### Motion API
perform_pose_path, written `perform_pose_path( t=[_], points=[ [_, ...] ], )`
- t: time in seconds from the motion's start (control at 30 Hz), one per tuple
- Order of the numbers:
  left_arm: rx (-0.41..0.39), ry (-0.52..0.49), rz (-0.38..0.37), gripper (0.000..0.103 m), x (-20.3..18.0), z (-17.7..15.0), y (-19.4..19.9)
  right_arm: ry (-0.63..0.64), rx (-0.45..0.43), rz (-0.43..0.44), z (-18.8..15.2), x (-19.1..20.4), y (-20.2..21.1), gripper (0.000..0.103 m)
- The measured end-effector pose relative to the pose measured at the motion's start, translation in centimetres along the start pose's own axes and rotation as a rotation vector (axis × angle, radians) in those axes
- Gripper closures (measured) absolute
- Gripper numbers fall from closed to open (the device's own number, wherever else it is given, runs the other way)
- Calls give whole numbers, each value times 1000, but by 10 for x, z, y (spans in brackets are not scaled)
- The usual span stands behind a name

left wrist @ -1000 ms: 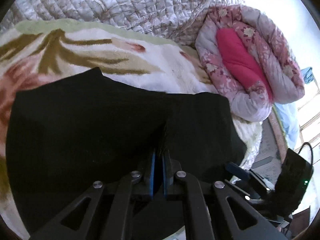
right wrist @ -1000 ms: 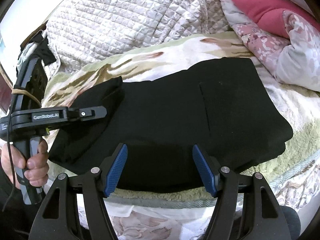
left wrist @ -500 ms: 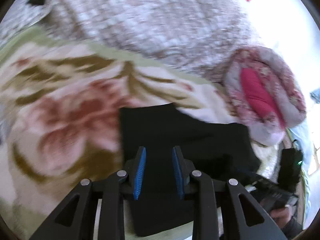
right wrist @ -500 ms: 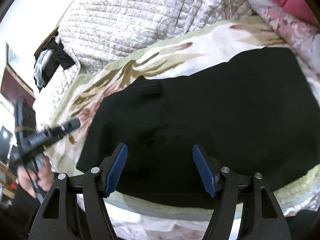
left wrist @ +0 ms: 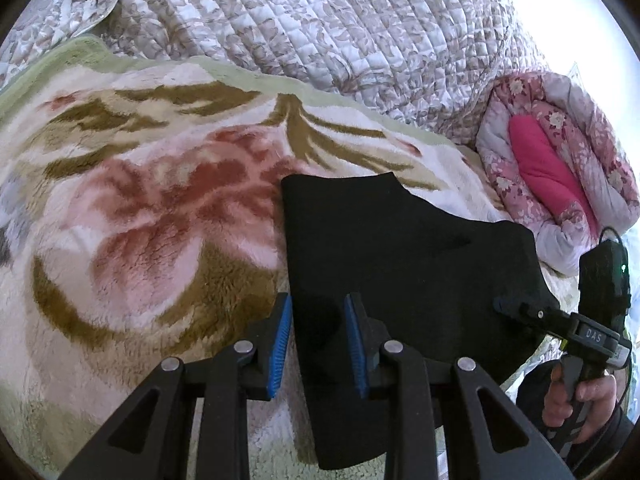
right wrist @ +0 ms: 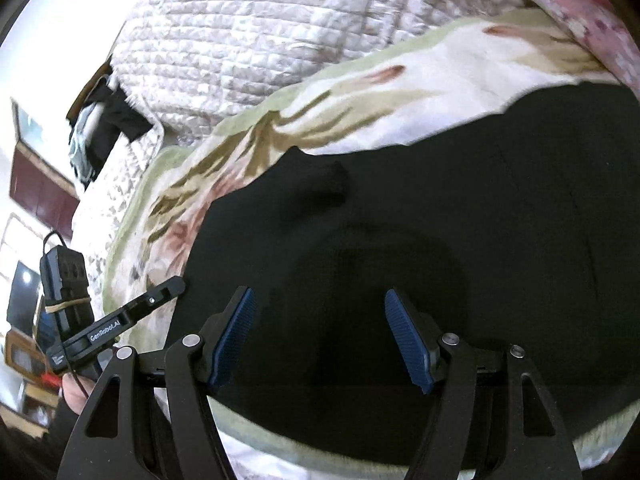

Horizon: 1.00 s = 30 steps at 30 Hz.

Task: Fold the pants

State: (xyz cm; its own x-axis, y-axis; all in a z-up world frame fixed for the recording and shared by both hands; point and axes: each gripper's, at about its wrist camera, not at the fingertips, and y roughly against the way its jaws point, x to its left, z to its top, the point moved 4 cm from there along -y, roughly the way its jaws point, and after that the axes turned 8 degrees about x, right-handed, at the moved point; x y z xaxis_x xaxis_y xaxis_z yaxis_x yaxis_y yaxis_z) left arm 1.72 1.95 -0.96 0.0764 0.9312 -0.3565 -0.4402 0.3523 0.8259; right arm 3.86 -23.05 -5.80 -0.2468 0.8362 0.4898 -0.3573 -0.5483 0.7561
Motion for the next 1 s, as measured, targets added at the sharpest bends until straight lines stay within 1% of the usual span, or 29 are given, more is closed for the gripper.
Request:
perform_pose_path(
  t=[0.07,0.1,0.13,0.17,0.3,0.37,0.47,0.57,0.6,0.63,0.7,0.73,0.8,0.9,0.97,1.0],
  points=[
    [1,-9,15,73,0,-1,-1,16,5,-10,4,0,-8,50],
    [3,-10,16,73,0,-1,-2,15,8,-22,6,-1,-10,71],
    [6,-8,16,73,0,-2,-3,-1,22,-27,8,-4,-12,101],
    [12,-6,17,73,1,-2,-5,-11,29,-14,9,-5,-12,100],
    [18,-13,23,73,0,-4,-6,-22,-32,-4,9,-10,2,101],
    [14,-17,28,73,0,-4,-4,-46,-30,-24,8,-18,0,101],
    [9,-18,28,73,-1,-2,-3,-66,-30,-14,7,-23,-1,101],
    [1,-25,29,73,-4,3,-1,-40,-14,-51,10,-19,0,99],
    [-3,-31,29,73,-6,5,0,-36,-28,-85,12,-19,4,95],
    [-8,-38,31,73,-7,8,0,-24,-61,-125,15,-18,11,92],
    [-20,-53,34,73,-11,17,1,4,-111,-141,24,-14,23,92],
    [-26,-61,36,72,-13,22,0,15,-113,-133,27,-11,23,92],
    [-40,-82,45,70,-18,34,-3,56,-99,-122,37,-2,16,92],
    [-52,-129,67,69,-31,53,-16,98,-70,-140,52,4,-3,92],
    [-46,-157,85,69,-37,64,-29,89,-29,-192,63,-5,-24,92],
    [-40,-169,106,69,-39,69,-37,84,-12,-205,65,-10,-30,92]
  ],
)
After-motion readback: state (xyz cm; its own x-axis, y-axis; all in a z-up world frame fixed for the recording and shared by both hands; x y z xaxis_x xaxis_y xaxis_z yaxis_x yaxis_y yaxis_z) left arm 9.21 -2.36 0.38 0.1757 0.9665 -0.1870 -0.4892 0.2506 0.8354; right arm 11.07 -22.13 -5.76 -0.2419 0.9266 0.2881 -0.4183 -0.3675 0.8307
